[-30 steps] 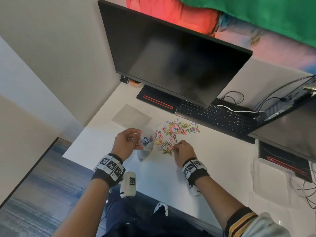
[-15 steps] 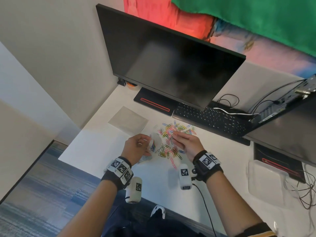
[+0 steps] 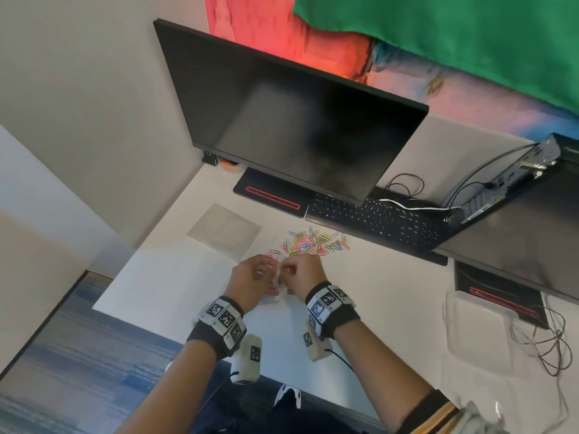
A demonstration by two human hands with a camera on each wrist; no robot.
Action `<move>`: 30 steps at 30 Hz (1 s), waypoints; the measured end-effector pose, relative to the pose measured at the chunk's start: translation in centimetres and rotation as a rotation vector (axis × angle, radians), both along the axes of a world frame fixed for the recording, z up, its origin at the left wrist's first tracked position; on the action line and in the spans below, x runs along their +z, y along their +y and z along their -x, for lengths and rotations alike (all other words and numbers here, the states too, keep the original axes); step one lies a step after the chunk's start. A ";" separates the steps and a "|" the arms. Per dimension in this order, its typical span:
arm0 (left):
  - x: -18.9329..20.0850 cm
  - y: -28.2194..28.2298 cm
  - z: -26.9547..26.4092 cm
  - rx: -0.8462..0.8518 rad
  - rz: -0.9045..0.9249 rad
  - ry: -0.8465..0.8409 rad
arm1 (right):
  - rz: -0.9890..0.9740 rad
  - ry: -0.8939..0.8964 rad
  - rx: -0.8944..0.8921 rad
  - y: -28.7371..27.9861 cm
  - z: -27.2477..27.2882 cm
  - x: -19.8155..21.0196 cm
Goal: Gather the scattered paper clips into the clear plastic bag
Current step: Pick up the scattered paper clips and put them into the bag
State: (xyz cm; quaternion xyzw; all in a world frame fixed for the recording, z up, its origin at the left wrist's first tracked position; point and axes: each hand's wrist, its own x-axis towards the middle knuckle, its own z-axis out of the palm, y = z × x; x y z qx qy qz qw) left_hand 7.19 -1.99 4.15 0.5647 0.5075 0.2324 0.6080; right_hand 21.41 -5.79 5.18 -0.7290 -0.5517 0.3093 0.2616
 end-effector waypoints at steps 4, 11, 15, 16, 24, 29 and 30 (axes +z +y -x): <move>-0.2 0.2 -0.1 0.018 -0.005 -0.024 | -0.006 -0.105 0.057 0.0 0.2 -0.8; -0.1 0.5 0.3 0.053 0.015 -0.080 | -0.045 -0.004 0.122 -0.3 -0.5 0.0; 0.3 1.5 2.4 0.097 0.005 -0.097 | -0.082 0.226 -0.215 -2.2 -4.1 -0.9; 0.3 1.9 3.0 0.112 0.002 -0.104 | 0.021 0.167 -0.223 -2.8 -5.3 -2.0; 0.7 3.5 5.9 0.217 -0.022 -0.113 | 0.332 -0.093 -0.169 -5.2 -5.2 -7.6; 0.8 3.3 5.6 0.207 -0.016 -0.136 | 0.153 -0.069 -0.161 -1.9 -2.8 -8.1; 0.8 3.3 5.6 0.202 -0.015 -0.137 | 0.133 -0.085 -0.143 -1.4 -2.6 -8.1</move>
